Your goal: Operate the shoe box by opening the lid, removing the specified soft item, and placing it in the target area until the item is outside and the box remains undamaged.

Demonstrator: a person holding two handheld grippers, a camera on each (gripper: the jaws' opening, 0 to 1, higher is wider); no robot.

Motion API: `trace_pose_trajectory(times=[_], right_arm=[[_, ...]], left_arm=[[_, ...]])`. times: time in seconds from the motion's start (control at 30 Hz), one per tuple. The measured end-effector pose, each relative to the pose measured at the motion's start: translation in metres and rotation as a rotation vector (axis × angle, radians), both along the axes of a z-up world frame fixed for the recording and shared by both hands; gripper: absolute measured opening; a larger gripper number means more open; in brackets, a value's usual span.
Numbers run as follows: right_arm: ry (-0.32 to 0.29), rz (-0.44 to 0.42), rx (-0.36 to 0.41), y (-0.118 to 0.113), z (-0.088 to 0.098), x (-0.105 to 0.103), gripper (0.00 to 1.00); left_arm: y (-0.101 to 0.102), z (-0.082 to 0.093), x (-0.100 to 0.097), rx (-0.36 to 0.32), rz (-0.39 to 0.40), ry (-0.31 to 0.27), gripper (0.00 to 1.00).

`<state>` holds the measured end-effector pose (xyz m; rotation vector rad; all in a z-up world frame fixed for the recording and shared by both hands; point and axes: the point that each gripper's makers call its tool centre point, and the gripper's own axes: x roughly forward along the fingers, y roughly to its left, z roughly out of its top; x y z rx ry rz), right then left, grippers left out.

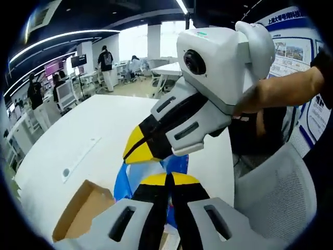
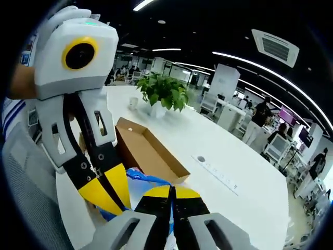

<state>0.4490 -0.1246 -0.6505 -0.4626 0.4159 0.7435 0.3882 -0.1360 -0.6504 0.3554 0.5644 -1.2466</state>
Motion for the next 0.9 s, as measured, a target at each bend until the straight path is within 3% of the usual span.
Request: trace_pose_trajectory(times=[0.9], right_arm=[[0.015, -0.206, 0.068, -0.134, 0.002, 0.007, 0.00]], left_arm=[[-0.129, 0.006, 0.005, -0.053, -0.147, 0.029, 0.00]])
